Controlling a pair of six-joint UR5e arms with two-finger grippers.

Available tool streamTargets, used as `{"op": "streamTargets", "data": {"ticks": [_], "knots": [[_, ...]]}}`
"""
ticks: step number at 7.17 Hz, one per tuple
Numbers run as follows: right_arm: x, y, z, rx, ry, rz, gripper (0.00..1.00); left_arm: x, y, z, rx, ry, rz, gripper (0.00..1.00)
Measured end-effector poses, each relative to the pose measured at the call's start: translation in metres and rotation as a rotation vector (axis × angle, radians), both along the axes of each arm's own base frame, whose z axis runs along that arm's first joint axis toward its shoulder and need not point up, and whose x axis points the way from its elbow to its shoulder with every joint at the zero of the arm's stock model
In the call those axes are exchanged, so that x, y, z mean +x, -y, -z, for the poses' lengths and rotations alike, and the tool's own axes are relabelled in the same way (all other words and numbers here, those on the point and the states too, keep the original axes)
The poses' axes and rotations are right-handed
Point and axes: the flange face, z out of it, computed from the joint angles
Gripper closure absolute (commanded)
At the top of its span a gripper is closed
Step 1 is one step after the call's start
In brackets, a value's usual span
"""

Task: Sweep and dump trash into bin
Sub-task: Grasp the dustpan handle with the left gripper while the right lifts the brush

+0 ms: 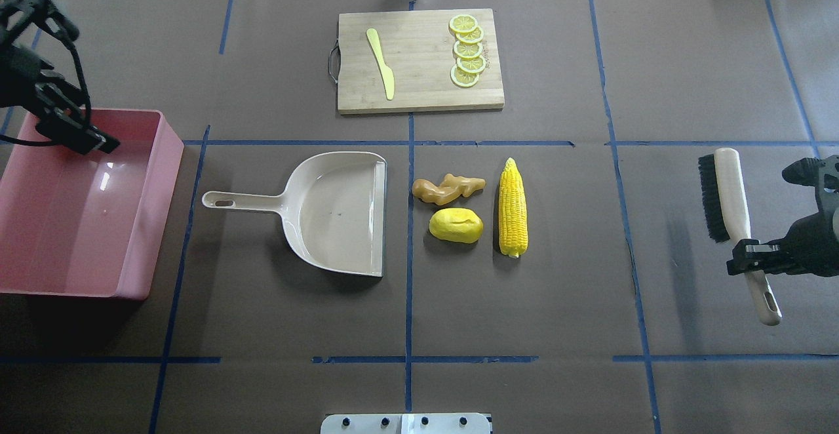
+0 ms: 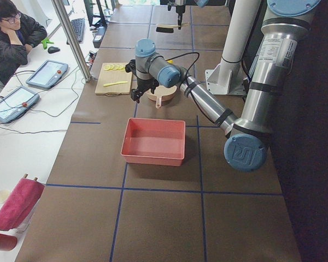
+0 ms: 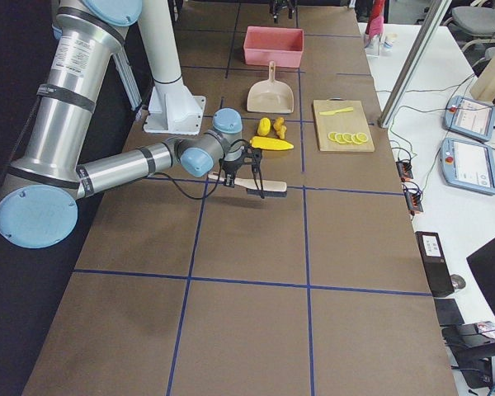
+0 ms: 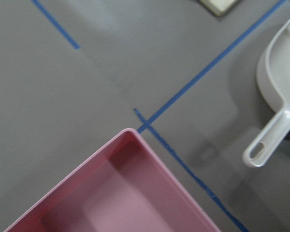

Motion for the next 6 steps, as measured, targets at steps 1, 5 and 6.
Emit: {"op": "streamTargets", "data": {"ticks": [1, 5, 6], "knots": [[0.000, 0.000, 0.003, 0.005, 0.005, 0.001, 1.00, 0.034, -0.009, 0.012, 0.058, 0.035, -0.022, 0.00], [-0.005, 0.004, 0.013, 0.016, 0.018, 0.004, 1.00, 0.116, -0.040, 0.018, 0.254, 0.206, -0.165, 0.00], [-0.009, 0.007, 0.018, 0.010, 0.026, 0.012, 1.00, 0.129, -0.041, 0.016, 0.296, 0.220, -0.223, 0.00]]}}
